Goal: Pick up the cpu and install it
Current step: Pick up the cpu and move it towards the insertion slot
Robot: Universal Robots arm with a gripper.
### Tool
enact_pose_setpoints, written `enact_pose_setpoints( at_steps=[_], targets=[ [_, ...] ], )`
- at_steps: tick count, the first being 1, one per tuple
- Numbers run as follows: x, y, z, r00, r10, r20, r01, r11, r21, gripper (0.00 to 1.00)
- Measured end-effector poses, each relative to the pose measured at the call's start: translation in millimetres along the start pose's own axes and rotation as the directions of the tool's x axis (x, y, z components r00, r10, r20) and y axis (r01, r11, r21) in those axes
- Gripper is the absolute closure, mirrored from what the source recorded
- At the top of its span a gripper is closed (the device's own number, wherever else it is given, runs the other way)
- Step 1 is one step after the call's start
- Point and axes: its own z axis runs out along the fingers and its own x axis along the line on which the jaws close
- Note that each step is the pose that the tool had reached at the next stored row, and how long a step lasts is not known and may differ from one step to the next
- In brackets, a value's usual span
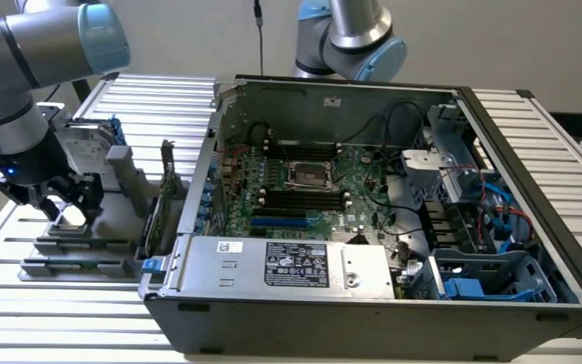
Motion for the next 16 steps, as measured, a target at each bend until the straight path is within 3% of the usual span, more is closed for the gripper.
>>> enact_pose_setpoints(
  at_steps=[16],
  targets=[
    [0.3,0.4,3.2,1.0,0.001,0.0001,-0.001,1.0,-0.0001,0.35]
  ],
)
